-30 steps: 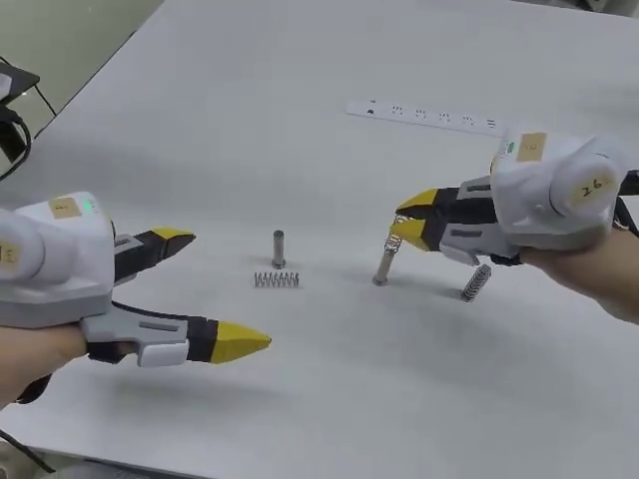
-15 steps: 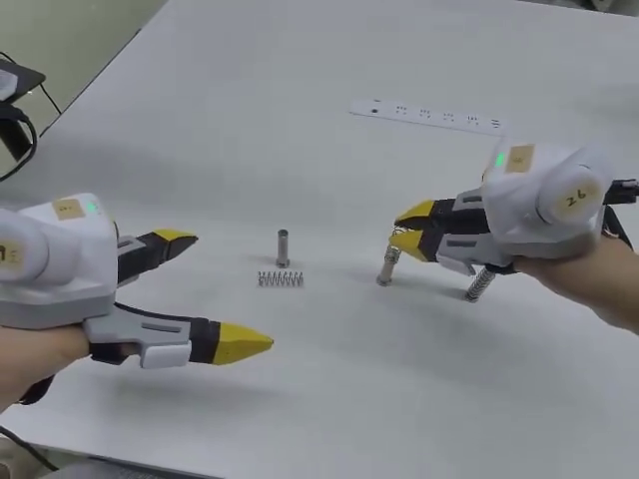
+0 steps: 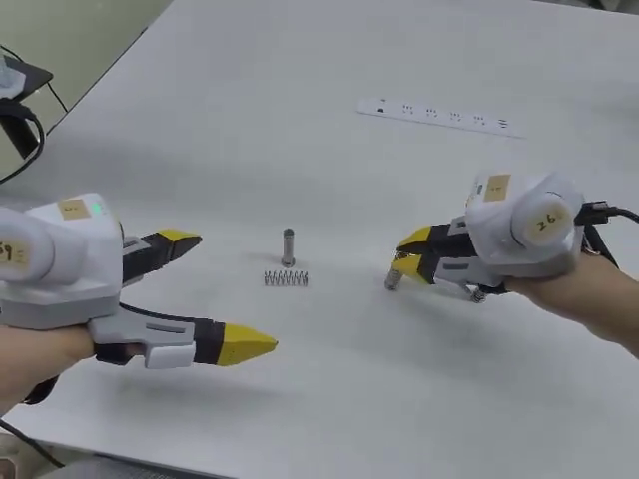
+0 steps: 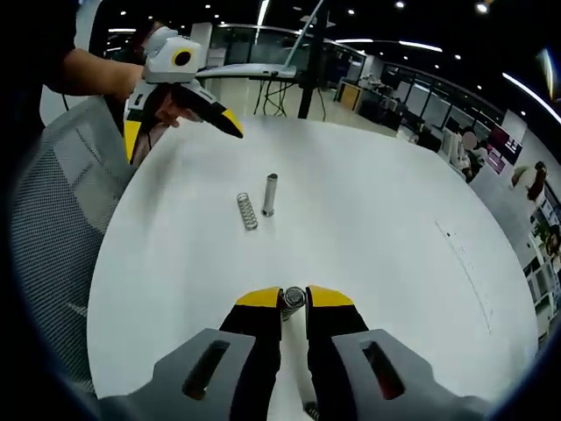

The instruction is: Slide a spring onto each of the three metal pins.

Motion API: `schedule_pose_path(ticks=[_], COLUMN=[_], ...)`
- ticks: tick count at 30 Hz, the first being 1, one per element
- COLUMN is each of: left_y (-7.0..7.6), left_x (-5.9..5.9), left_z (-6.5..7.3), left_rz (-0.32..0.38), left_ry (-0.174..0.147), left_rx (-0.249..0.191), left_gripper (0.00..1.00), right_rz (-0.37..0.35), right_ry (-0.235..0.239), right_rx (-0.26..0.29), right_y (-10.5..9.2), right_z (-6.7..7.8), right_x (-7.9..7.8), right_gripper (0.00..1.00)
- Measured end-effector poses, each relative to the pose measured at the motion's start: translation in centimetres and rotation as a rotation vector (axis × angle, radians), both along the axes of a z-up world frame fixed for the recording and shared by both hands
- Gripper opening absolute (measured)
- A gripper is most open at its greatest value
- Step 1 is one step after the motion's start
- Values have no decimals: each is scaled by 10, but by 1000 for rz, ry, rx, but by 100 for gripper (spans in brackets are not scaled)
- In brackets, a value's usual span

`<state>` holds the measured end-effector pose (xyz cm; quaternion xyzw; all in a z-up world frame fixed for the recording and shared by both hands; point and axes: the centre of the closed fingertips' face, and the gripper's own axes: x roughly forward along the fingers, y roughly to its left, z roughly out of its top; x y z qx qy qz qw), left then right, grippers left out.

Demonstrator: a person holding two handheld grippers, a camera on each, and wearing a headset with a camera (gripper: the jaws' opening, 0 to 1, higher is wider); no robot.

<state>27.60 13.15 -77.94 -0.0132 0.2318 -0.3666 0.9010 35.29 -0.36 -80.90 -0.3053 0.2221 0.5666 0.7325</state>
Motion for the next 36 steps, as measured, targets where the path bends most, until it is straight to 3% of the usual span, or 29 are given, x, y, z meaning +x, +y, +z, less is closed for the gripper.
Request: schedule_pose_path(ticks=[11, 21, 29, 36], left_y=[0, -2, -1, -5], left_x=[-1, 1, 3, 4], left_z=[1, 3, 7, 9], left_rz=[-1, -5, -10, -17], left_ry=[0, -6, -9, -12], left_rx=[-3, -3, 2, -1], left_gripper=[98, 97, 97, 97], right_rz=[-7, -34, -91, -114], right_ry=[2, 12, 36, 65], right_rx=[3, 23, 114, 161], right_y=[0, 1, -4, -15], right_z=[-2, 5, 24, 32], right_x=[0, 2, 2, -9], right_gripper=[8, 14, 13, 14])
